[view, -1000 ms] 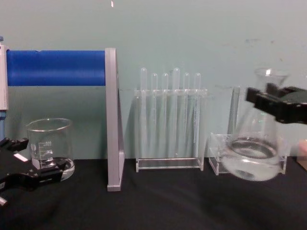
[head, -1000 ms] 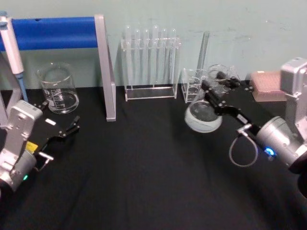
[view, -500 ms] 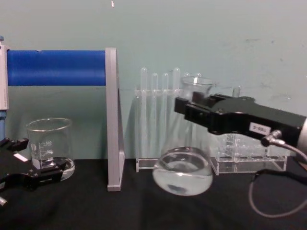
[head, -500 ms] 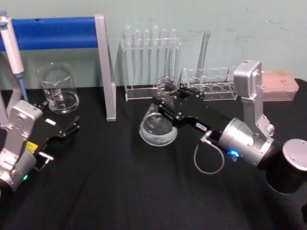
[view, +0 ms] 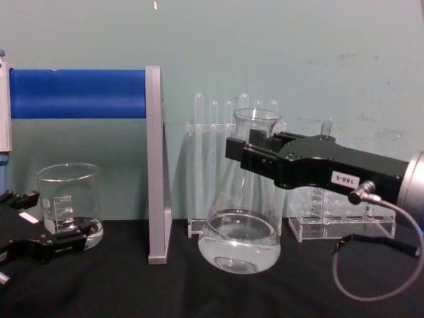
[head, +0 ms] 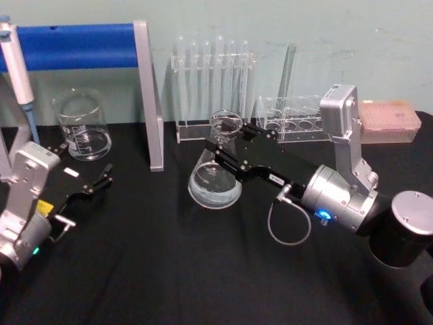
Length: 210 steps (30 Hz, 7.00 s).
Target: Grasp the erlenmeyer flask with one hand, shake it three times, then place it back.
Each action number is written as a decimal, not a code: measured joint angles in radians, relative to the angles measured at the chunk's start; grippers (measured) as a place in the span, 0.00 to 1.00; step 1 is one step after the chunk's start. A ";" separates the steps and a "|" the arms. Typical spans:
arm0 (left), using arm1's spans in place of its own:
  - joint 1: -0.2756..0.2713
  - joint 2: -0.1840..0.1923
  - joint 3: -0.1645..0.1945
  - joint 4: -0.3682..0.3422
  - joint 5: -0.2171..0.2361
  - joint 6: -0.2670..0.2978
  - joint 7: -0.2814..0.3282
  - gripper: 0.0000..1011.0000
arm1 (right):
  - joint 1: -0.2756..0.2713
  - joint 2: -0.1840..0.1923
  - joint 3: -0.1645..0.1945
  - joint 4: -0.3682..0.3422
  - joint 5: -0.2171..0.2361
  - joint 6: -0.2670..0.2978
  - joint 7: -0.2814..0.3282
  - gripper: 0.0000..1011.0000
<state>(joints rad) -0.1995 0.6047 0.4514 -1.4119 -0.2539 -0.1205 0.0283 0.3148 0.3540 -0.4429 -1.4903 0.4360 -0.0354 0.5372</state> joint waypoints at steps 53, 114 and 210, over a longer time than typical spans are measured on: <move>0.000 0.000 0.000 0.000 0.000 0.000 0.000 0.99 | 0.070 0.049 -0.072 0.111 0.033 -0.055 0.097 0.44; 0.000 0.000 0.000 0.000 0.000 0.000 0.000 0.99 | 0.128 0.038 -0.148 0.285 0.020 -0.086 0.215 0.44; 0.000 0.000 0.000 0.000 0.000 0.000 0.000 0.99 | 0.105 0.077 -0.149 0.241 0.019 -0.041 0.198 0.99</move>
<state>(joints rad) -0.1995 0.6047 0.4513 -1.4120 -0.2539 -0.1205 0.0283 0.4197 0.4314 -0.5919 -1.2489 0.4550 -0.0759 0.7349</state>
